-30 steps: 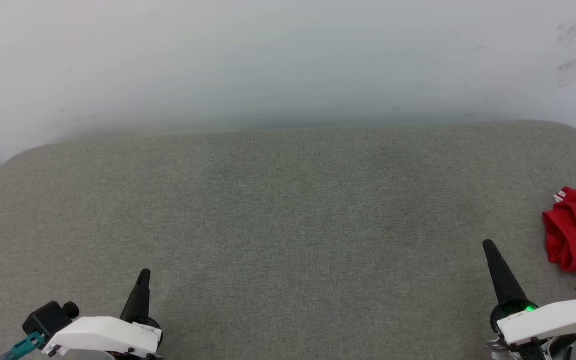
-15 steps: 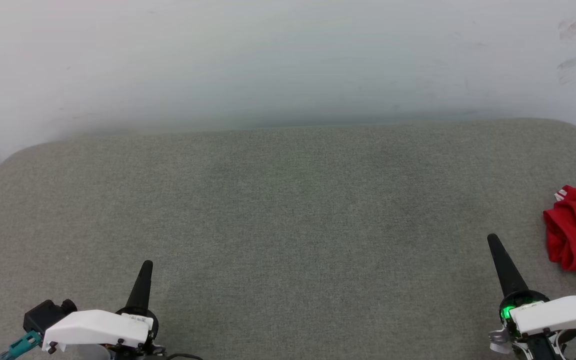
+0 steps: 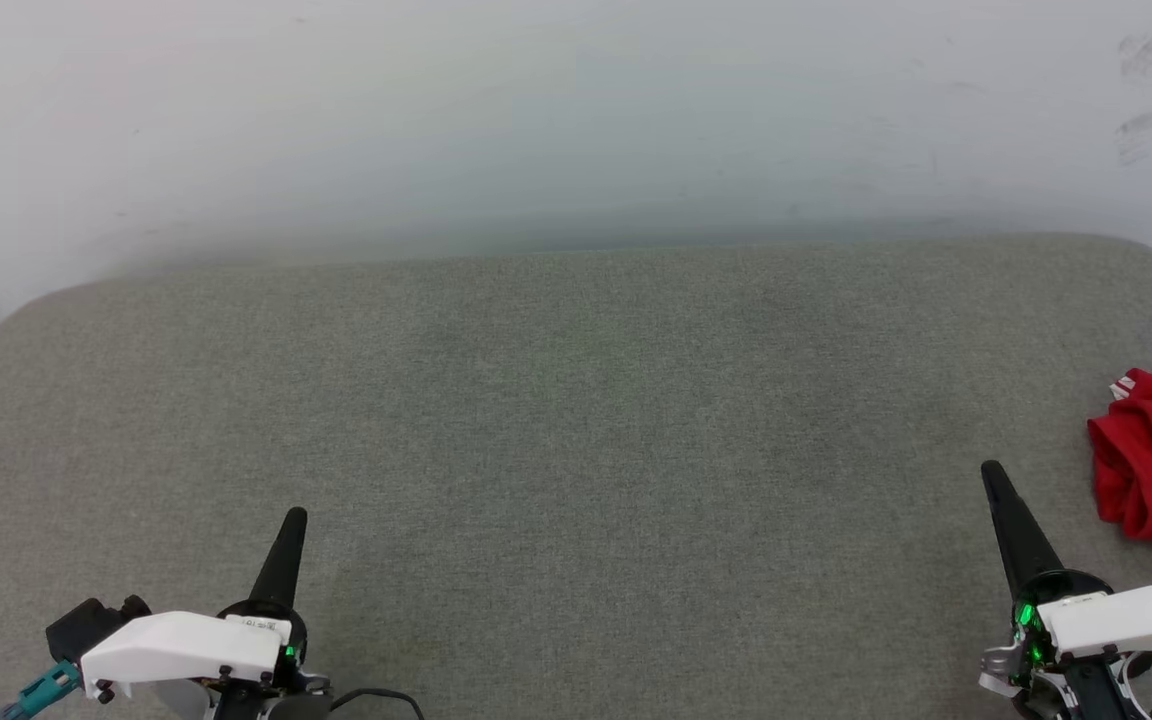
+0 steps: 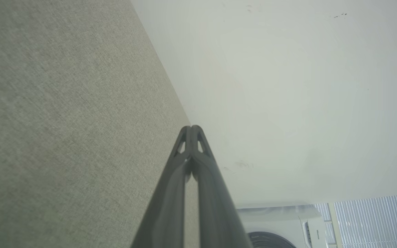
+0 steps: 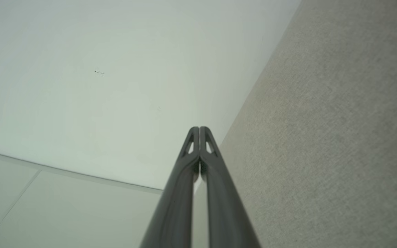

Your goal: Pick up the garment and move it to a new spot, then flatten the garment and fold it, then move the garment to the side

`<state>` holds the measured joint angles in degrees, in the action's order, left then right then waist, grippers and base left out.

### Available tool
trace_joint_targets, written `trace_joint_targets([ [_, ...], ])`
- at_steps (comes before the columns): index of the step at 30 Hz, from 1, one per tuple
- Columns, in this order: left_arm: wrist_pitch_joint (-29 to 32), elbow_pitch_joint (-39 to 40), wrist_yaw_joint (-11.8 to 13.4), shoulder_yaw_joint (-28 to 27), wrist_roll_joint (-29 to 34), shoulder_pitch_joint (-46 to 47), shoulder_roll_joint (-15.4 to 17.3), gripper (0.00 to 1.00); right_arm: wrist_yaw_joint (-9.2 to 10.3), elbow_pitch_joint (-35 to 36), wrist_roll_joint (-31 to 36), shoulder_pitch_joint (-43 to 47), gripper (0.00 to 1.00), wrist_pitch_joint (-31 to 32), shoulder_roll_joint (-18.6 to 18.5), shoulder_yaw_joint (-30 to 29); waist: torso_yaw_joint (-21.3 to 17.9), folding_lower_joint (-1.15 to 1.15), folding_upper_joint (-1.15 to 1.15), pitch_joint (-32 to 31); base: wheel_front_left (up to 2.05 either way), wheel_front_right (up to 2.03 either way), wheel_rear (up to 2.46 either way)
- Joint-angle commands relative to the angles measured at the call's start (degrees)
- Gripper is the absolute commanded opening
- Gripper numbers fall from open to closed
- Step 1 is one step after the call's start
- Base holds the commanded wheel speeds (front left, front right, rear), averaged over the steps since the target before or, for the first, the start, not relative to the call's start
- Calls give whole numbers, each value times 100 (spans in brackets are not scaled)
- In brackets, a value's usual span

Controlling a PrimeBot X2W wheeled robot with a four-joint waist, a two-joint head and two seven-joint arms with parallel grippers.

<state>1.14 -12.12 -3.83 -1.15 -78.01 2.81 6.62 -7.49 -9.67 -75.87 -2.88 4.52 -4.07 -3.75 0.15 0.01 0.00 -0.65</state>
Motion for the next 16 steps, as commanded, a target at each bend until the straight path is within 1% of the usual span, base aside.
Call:
trace_joint_targets([
  [1, 29, 13, -53, -55, -112, 134, -17, 0, -1, -10, -133, -108, 0, 5, -7, -18, 0, 0, 0, 3, 0, 0, 0],
  [16, 236, -83, -203, -243, -757, 246, -153, 0, -1, -211, -874, -222, 0, 50, 13, -85, -6, 0, 0, 36, 0, 0, 0],
])
